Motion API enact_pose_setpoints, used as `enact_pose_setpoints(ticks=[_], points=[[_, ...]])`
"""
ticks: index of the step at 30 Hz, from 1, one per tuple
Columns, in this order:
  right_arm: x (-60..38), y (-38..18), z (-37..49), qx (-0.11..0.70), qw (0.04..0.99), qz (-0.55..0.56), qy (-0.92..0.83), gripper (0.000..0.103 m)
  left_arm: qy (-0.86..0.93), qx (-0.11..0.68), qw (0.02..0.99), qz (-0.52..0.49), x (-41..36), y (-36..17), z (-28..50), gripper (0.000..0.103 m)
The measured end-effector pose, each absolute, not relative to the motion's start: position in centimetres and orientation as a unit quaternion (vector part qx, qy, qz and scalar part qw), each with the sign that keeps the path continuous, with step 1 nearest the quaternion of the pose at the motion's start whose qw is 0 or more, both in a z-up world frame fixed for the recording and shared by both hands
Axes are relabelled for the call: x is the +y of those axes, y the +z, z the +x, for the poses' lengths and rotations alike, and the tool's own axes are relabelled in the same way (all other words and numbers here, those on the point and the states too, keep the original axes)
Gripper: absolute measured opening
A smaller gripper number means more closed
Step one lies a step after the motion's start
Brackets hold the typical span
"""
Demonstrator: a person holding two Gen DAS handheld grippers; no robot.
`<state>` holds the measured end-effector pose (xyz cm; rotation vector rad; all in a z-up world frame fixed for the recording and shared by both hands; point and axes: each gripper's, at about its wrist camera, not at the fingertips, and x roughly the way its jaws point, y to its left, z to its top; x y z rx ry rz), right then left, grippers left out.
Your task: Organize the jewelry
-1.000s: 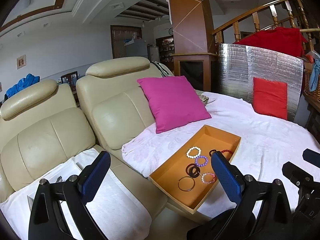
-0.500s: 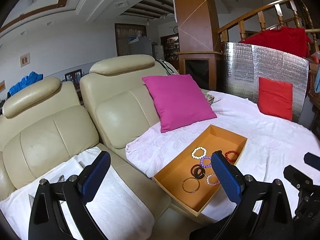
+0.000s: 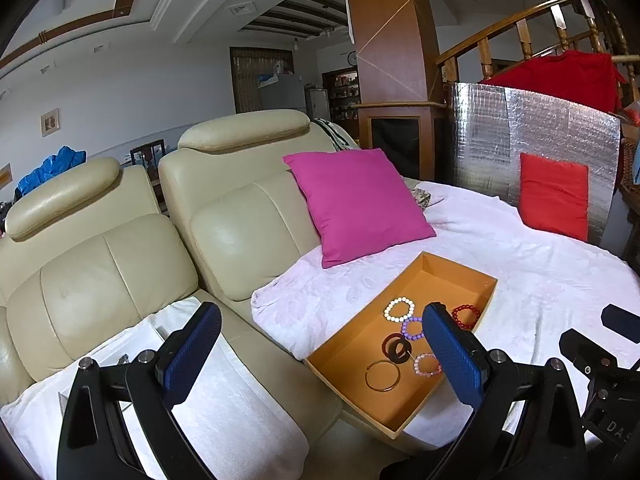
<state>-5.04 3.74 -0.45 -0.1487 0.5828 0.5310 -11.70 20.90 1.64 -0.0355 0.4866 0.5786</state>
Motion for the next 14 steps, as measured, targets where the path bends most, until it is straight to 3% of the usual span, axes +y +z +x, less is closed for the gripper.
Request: enact_pose_setpoints(ticks=[14], points=[[1.4, -1.4, -0.3, 0.294, 0.920, -0.033, 0.257, 0.070, 0.270, 0.255, 0.928, 0.018, 18.6, 1.1, -6.7, 0.100]])
